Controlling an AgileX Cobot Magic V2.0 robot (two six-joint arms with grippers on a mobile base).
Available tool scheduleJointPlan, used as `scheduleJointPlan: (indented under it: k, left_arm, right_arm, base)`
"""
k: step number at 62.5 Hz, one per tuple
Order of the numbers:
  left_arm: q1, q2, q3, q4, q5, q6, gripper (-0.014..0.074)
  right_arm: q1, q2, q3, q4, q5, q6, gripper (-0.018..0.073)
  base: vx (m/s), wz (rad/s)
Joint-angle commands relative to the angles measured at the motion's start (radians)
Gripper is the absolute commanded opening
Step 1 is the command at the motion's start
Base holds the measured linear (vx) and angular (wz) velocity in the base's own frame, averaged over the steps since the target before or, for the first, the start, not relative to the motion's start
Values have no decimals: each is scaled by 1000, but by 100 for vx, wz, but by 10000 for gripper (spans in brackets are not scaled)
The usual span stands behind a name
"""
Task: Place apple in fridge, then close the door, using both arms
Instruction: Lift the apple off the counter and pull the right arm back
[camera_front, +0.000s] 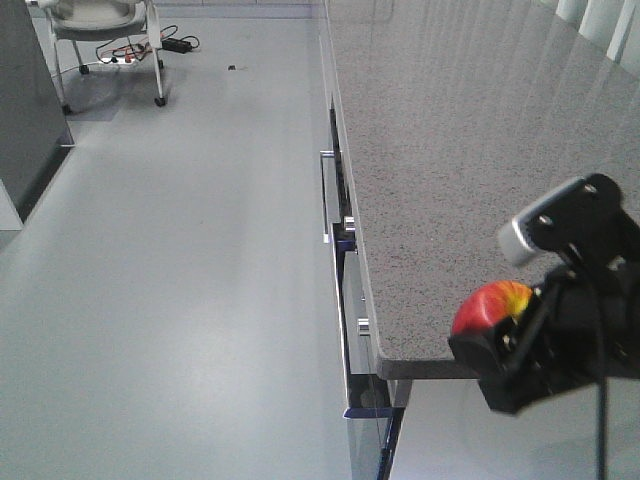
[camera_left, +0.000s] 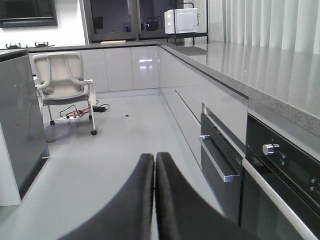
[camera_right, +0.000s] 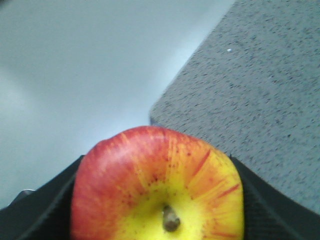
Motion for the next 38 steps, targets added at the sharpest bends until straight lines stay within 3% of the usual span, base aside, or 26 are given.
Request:
scheduleJointPlan:
  k: [1,21,38]
  left_arm:
    - [0,-16,21,-2,-70,-8,-6]
    - [0,-16,21,-2,-70,-8,-6]
    - [0,-16,21,-2,-70,-8,-6]
  right_arm:
    - [17,-97,-5,14,-15,27,356]
    - [15,-393,126,79,80,42,356]
    - [15,-596,136,91,200,52,356]
  base:
    - [0,0]
    - [0,0]
    - [0,0]
